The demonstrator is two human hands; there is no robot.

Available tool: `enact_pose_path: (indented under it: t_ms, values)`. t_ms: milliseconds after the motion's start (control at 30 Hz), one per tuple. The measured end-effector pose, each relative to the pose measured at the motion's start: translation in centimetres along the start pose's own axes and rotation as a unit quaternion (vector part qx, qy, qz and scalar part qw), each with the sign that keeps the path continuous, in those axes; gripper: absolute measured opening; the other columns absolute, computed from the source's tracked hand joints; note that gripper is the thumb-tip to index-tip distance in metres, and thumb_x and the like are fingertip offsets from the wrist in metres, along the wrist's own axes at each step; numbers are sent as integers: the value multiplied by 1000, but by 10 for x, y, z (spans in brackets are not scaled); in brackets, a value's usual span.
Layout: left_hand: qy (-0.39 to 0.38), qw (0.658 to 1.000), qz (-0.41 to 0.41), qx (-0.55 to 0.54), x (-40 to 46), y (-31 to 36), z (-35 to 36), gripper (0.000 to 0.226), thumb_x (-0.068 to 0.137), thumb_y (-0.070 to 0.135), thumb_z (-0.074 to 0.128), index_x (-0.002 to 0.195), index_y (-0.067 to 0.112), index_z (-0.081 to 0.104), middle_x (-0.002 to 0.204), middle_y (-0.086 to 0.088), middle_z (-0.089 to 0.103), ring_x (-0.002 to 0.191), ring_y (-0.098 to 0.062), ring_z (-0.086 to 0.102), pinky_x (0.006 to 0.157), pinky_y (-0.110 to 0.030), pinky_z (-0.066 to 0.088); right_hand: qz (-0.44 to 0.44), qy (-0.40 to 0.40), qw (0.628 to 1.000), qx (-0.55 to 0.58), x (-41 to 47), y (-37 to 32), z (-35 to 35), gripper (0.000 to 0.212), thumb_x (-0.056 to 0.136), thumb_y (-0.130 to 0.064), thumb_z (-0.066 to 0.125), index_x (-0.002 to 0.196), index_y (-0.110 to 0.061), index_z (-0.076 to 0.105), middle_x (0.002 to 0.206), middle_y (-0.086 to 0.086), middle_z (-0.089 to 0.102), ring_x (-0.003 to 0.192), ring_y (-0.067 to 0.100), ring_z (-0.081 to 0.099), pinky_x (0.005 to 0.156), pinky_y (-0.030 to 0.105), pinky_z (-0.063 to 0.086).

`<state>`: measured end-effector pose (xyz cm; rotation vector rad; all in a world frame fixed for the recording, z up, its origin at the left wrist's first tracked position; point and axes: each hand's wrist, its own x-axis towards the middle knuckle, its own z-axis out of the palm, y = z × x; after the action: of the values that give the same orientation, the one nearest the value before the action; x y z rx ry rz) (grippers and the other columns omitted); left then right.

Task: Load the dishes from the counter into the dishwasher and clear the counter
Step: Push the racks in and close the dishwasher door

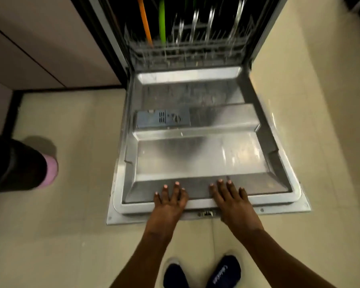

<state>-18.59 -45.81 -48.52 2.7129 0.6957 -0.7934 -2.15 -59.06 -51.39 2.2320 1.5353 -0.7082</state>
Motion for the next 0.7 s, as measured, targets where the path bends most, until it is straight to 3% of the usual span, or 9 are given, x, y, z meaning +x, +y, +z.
enact_pose_path:
  t_ms: [67,167,267,367,433,467,533,600,700]
  values:
    - [-20,1000,1,-10,-10,-5,-57,61,89,-2,34,148,6,19,158,-21,12,134,-54,31,104,-65,33,-29,-22,999,-1,-14,6,-63,127,47,-34,94,150,-11,23,148,22,40,130,44,45,99,59,41]
    - [-103,994,-13,11,-28,-9,-135,65,95,2,42,152,9,10,160,-18,4,143,-43,16,111,-53,24,-66,-56,996,-12,-32,15,-155,101,85,-38,68,155,-19,-2,162,13,6,147,35,13,116,50,19]
    - [-66,997,-36,12,-41,-16,-212,54,98,7,41,148,9,21,157,-18,19,144,-35,19,112,-50,24,-84,-80,993,-14,-39,25,-248,89,82,-36,73,150,-20,18,154,11,29,136,32,37,109,44,37]
    - [-6,993,-29,113,-51,-31,-294,82,90,25,61,152,3,10,159,-24,4,148,-37,-5,117,-57,-4,-108,-6,993,-52,-47,40,-341,66,77,-36,76,133,-26,43,135,5,53,119,25,54,100,39,45]
    - [61,982,-59,168,-51,-46,-341,115,83,45,68,149,1,-14,153,-28,-24,139,-43,-29,112,-57,-20,-143,66,980,-119,-43,48,-389,74,77,-35,75,141,-24,39,149,12,38,137,32,35,113,47,27]
    - [99,976,-78,178,-48,-53,-365,125,79,53,69,146,3,-24,148,-28,-35,134,-45,-36,110,-56,-23,-169,119,963,-175,-36,55,-411,83,77,-35,75,147,-22,33,156,16,24,144,35,21,117,51,14]
    - [159,965,-94,188,-41,-62,-405,136,72,62,70,144,7,-32,142,-27,-45,131,-45,-41,111,-56,-21,-157,197,934,-254,-27,65,-449,97,68,-32,80,150,-19,31,159,21,14,147,37,13,116,56,6]
    - [202,956,-111,182,-35,-72,-439,141,66,62,73,145,9,-31,143,-25,-45,133,-44,-38,114,-55,-16,-112,265,924,-253,-17,75,-474,99,68,-27,78,152,-16,27,159,23,8,147,40,8,117,59,5]
    - [245,942,-176,144,-22,-96,-480,146,62,65,75,146,9,-29,145,-25,-42,136,-44,-34,113,-55,-17,-46,321,918,-230,-3,92,-512,106,80,-37,72,155,-12,2,157,25,-17,146,42,-13,116,57,-5]
